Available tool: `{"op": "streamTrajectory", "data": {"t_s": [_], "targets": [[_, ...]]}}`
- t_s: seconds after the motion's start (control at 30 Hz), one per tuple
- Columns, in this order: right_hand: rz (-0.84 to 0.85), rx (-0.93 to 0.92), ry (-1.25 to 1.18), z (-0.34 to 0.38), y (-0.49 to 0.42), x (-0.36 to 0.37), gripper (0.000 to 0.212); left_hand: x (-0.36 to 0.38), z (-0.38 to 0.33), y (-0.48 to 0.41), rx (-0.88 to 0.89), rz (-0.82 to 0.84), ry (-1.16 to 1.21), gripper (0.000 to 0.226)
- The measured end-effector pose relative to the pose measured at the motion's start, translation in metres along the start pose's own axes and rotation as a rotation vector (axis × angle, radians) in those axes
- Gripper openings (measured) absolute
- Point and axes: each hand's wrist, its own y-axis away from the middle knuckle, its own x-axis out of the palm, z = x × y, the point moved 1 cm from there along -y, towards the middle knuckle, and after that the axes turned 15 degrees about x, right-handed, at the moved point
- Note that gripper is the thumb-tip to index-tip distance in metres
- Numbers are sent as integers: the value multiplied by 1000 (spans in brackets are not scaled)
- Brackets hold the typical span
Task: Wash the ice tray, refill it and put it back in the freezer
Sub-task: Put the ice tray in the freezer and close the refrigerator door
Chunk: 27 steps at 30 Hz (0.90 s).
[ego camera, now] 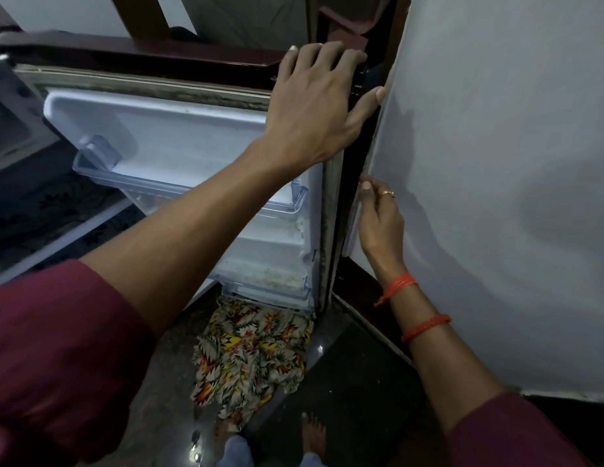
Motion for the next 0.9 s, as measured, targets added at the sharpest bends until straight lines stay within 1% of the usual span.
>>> {"op": "streamTrajectory", "data": {"t_s": [0.07, 0.2, 0.33, 0.57, 0.63, 0.7, 0.77, 0.83, 0.9], "targets": [[11, 6, -9, -1, -2, 0, 36, 1, -3, 7, -7, -42, 17, 65], [28, 4, -29, -6, -1, 4, 36, -5, -6, 30, 2, -152, 127, 56], [80, 3, -41, -15, 3, 13, 37, -17, -11, 60, 15, -190, 195, 53], [171, 46, -46, -31, 19, 32, 48, -39, -25, 118, -25, -346, 335, 40], [204, 57, -54, -35, 26, 37, 44, -44, -28, 134, -42, -400, 375, 39], [220, 58, -68, -39, 34, 40, 36, -50, -29, 149, -56, -452, 396, 40], [230, 49, -105, -42, 40, 41, 32, -56, -30, 164, -75, -478, 403, 40], [264, 19, -114, -42, 45, 42, 33, -63, -32, 178, -102, -484, 400, 38], [349, -12, -86, -41, 50, 46, 40, -68, -35, 191, -130, -499, 396, 36]]}}
